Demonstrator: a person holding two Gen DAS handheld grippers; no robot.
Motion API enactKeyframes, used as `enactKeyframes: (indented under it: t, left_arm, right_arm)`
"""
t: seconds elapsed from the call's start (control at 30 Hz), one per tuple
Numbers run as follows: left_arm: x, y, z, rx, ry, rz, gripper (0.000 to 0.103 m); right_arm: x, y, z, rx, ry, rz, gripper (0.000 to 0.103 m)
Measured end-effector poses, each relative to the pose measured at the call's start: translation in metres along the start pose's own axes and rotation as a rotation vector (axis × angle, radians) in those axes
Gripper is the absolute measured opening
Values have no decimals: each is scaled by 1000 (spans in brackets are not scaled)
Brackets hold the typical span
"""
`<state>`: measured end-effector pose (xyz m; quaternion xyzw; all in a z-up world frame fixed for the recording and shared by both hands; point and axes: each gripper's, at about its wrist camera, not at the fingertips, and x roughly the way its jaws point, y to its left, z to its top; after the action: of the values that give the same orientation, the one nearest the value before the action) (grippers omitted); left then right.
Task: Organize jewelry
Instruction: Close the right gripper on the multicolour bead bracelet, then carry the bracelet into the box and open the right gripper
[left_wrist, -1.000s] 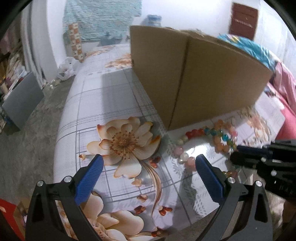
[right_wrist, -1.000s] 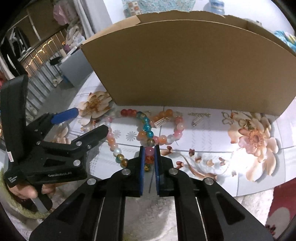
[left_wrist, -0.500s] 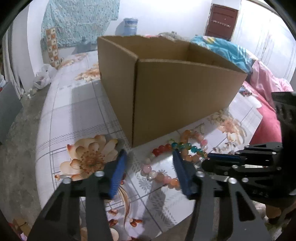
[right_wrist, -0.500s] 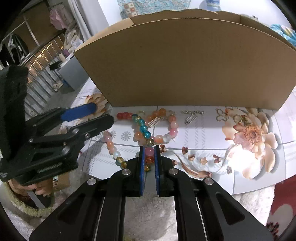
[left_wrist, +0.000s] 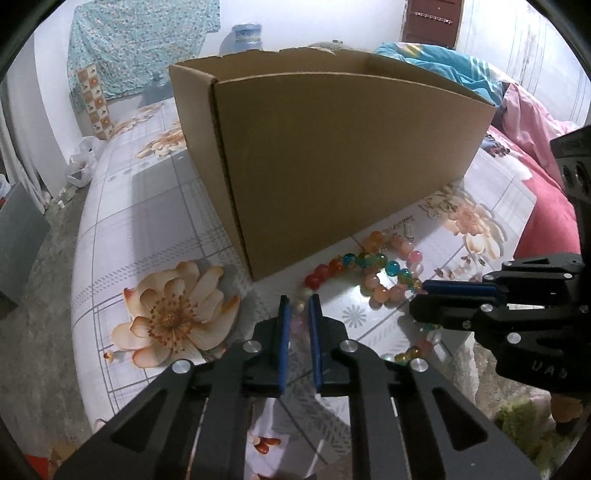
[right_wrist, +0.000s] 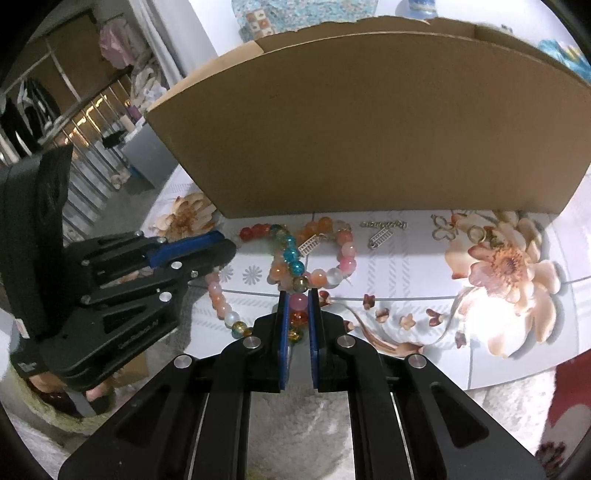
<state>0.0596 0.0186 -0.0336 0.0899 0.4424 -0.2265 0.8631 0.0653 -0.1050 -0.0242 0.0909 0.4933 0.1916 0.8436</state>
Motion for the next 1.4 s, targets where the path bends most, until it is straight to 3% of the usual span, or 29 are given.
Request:
enactKeyframes:
  t: [0.3,0.77,1.07,1.2,1.4]
  left_arm:
    - [-20,-9,7,0,-32,-28,9]
    - [-83,-23,26,-34,-147,-86,9]
    - [-134,-22,86,-11,-315,-102,9]
    - [-122,-11,119,-7,-317,-68,9]
    - [-54,13,151,-8,-164,5,10]
  right_arm:
    - [-23,-4,1,11,-64,6,8]
    - [-66,-5,4,-5,-176,56,8]
    - [-109,3,65,-108,-299,123,8]
    - [-102,-2,103,-107,-265,161,8]
    - [-45,-19,143,-47,-83,203,8]
